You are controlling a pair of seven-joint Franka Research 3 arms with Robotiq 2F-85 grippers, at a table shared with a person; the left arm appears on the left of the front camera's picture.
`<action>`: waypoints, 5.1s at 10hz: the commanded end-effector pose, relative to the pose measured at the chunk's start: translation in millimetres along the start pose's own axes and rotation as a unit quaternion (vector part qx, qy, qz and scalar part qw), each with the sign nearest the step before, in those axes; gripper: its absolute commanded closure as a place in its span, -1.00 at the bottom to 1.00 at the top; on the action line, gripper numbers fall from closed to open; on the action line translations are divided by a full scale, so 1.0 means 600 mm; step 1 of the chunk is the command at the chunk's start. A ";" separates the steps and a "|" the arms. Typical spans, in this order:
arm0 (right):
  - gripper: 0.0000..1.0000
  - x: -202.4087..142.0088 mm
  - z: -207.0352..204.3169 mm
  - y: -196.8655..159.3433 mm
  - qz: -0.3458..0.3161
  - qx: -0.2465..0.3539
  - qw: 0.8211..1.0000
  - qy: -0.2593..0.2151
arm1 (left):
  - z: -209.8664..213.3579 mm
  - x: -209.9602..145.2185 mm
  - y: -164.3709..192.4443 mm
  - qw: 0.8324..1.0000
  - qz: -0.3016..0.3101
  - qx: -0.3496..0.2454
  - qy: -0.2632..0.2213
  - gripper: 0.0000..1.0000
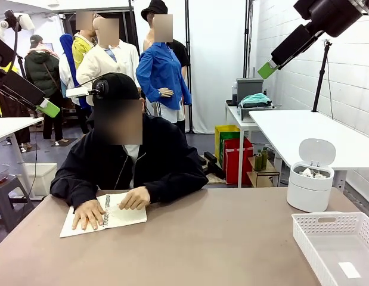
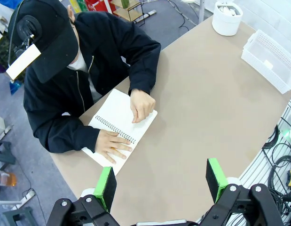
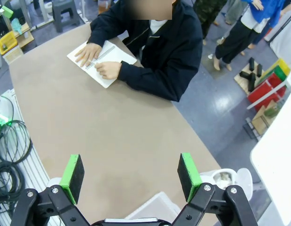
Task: Sort the paper based on its condition.
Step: If a person hands you a paper, place it in the Organizing basket , and if it's crumpled, put it in the Trash can.
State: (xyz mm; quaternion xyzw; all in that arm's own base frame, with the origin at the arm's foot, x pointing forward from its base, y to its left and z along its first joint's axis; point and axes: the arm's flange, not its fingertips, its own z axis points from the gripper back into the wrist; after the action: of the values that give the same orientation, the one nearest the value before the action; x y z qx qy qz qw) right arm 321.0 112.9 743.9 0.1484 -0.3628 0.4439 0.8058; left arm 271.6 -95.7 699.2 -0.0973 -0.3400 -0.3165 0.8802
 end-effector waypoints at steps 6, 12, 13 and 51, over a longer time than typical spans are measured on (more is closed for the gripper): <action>-1.00 -0.001 -0.001 0.001 0.000 0.003 1.000 0.004 | 0.000 0.000 0.001 1.000 0.001 0.001 0.000 -1.00; -1.00 -0.001 -0.001 0.001 0.000 0.003 1.000 0.004 | 0.000 0.000 0.001 1.000 0.001 0.001 0.000 -1.00; -1.00 -0.001 -0.001 0.001 0.000 0.003 1.000 0.004 | 0.000 0.000 0.001 1.000 0.001 0.001 0.000 -1.00; -1.00 -0.001 -0.001 0.001 0.000 0.003 1.000 0.004 | 0.000 0.000 0.001 1.000 0.001 0.001 0.000 -1.00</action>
State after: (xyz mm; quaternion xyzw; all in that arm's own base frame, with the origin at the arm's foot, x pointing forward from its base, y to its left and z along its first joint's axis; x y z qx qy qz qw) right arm 321.0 112.9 743.9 0.1484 -0.3628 0.4439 0.8058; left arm 271.6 -95.7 699.2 -0.0973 -0.3400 -0.3165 0.8802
